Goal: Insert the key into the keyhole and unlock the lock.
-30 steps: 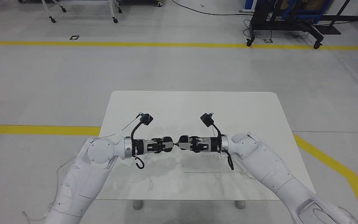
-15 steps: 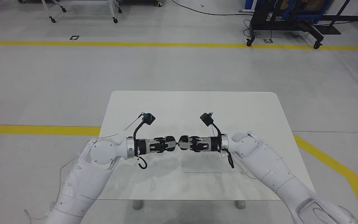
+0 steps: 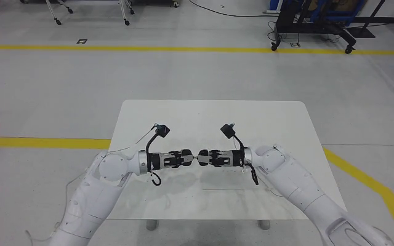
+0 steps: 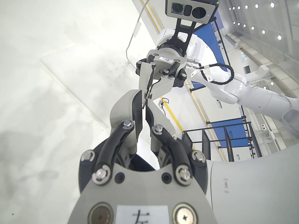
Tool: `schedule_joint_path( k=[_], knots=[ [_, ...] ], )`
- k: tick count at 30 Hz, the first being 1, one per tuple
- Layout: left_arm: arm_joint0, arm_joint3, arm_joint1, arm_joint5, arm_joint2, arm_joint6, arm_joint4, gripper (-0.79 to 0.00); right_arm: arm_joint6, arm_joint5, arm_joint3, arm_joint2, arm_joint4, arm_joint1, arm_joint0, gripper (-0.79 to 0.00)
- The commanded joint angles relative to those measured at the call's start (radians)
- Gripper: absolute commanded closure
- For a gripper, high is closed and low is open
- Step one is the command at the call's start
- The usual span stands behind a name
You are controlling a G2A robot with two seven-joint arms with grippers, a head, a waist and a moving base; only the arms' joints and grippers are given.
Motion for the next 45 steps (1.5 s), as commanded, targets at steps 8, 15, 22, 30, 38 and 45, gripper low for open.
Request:
schedule_joint_path(
  k=[8,15,22,30,38,45],
  knots=[
    [0.02,-0.024,0.011,-0.004,-0.045,0.057,0.005,-0.785,-0.049,-0.027,-0.003,0.026,-0.026,0.004,-0.014,0.0],
    [0.108,-0.115,0.038,0.036,-0.171,0.192,0.17,-0.785,-0.102,-0.1,-0.018,0.093,-0.032,0.027,-0.06,0.0],
    [0.232,-0.247,0.067,0.081,-0.272,0.299,0.549,-0.785,-0.102,-0.099,-0.034,0.113,-0.013,0.036,-0.078,0.0],
    [0.297,-0.3,0.08,0.021,-0.3,0.416,0.824,-0.785,-0.102,-0.099,-0.034,0.113,-0.013,0.036,-0.078,0.0],
    [0.298,-0.296,0.081,0.035,-0.299,0.418,0.858,-0.785,-0.102,-0.099,-0.034,0.113,-0.013,0.036,-0.078,0.0],
    [0.25,-0.245,0.091,-0.129,-0.205,0.322,1.115,-0.785,-0.102,-0.099,-0.034,0.113,-0.013,0.036,-0.078,0.0]
  ],
)
